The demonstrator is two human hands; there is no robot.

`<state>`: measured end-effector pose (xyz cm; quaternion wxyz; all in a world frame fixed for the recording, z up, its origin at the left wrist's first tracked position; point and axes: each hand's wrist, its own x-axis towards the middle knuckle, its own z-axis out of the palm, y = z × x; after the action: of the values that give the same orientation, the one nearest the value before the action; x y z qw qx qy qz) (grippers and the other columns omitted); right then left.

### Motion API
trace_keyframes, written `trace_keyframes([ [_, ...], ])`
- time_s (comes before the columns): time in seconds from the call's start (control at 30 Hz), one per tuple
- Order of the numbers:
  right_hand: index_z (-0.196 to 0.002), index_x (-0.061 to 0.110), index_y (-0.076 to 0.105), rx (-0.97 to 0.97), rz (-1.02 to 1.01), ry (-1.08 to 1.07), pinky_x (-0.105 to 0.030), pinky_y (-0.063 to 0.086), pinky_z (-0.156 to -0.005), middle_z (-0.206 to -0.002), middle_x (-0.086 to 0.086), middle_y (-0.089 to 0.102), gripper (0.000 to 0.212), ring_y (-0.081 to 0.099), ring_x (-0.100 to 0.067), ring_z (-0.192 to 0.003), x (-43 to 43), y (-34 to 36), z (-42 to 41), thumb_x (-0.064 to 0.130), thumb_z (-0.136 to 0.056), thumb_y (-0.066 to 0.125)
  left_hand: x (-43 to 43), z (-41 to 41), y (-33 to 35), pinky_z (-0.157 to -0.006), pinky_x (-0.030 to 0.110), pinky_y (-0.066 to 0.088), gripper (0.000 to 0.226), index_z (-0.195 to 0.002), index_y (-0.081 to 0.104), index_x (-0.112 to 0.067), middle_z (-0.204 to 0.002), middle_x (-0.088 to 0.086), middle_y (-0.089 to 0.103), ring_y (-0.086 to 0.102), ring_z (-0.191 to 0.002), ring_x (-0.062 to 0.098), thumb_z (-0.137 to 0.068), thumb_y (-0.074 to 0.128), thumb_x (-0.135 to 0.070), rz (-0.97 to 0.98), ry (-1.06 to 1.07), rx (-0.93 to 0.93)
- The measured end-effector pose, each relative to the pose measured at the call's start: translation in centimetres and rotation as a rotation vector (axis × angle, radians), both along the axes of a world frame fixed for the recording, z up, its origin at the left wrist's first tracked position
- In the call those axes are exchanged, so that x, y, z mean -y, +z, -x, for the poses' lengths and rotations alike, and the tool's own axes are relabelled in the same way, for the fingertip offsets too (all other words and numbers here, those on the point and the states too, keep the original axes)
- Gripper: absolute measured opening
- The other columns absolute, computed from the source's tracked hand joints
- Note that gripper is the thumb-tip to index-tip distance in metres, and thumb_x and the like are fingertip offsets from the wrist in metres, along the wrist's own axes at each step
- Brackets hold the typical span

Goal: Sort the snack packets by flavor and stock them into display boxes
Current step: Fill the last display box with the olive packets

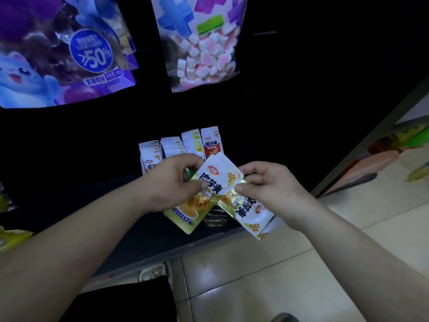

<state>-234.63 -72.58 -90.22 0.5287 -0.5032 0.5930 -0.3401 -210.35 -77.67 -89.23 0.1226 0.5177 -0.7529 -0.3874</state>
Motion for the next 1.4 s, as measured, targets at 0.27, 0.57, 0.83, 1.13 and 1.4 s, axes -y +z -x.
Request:
trace_keyframes([
  [0.27, -0.117, 0.018, 0.068, -0.006, -0.070, 0.186, -0.044, 0.062, -0.087, -0.100, -0.004, 0.080, 0.030, 0.077, -0.024, -0.095, -0.4, 0.0, 0.1, -0.002, -0.094, 0.067, -0.8, 1.2, -1.4, -0.091, 0.031, 0.058, 0.063, -0.144, 0.046, -0.039, -0.113, -0.011, 0.072, 0.071, -0.101, 0.012, -0.094, 0.074, -0.012, -0.206, 0.002, -0.238],
  [0.57, -0.127, 0.023, 0.062, -0.098, 0.002, 0.049, -0.036, 0.061, -0.063, -0.089, -0.007, 0.078, 0.055, 0.075, -0.016, -0.075, 0.0, 0.5, 0.2, 0.013, -0.080, 0.087, -0.9, 1.1, -1.8, -0.088, 0.047, 0.057, 0.036, -0.122, 0.058, -0.014, -0.106, 0.008, 0.079, 0.075, -0.099, 0.028, -0.093, 0.070, 0.003, -0.529, 0.094, -0.378],
  [0.83, -0.111, 0.023, 0.072, -0.052, -0.366, -0.156, -0.039, 0.062, -0.081, -0.107, 0.000, 0.077, 0.057, 0.074, -0.021, -0.097, 0.0, -1.4, 1.7, 0.060, -0.069, 0.085, -0.2, 1.4, -2.0, -0.090, 0.049, 0.059, 0.035, -0.122, 0.057, -0.019, -0.103, 0.009, 0.080, 0.076, -0.101, 0.032, -0.094, 0.071, -0.002, -0.466, 0.406, -0.521],
  [1.13, -0.108, 0.008, 0.070, 0.300, -0.145, -0.275, -0.045, 0.063, -0.080, -0.102, -0.013, 0.078, 0.019, 0.076, -0.030, -0.094, 0.6, -1.4, 0.1, -0.001, -0.092, 0.070, -0.8, 1.6, -2.6, -0.083, 0.050, 0.064, 0.038, -0.120, 0.055, -0.027, -0.114, 0.000, 0.073, 0.077, -0.093, 0.024, -0.093, 0.075, -0.010, -0.370, 0.314, -0.425],
  [1.4, -0.110, 0.012, 0.074, 0.267, -0.021, -0.162, -0.045, 0.062, -0.081, -0.103, -0.014, 0.077, 0.022, 0.075, -0.030, -0.093, 0.2, -1.1, -0.5, 0.027, -0.094, 0.071, -1.5, 2.3, -2.4, -0.085, 0.033, 0.062, 0.050, -0.132, 0.054, -0.048, -0.119, -0.022, 0.065, 0.070, -0.104, 0.007, -0.095, 0.074, -0.022, -0.172, 0.113, -0.354],
])
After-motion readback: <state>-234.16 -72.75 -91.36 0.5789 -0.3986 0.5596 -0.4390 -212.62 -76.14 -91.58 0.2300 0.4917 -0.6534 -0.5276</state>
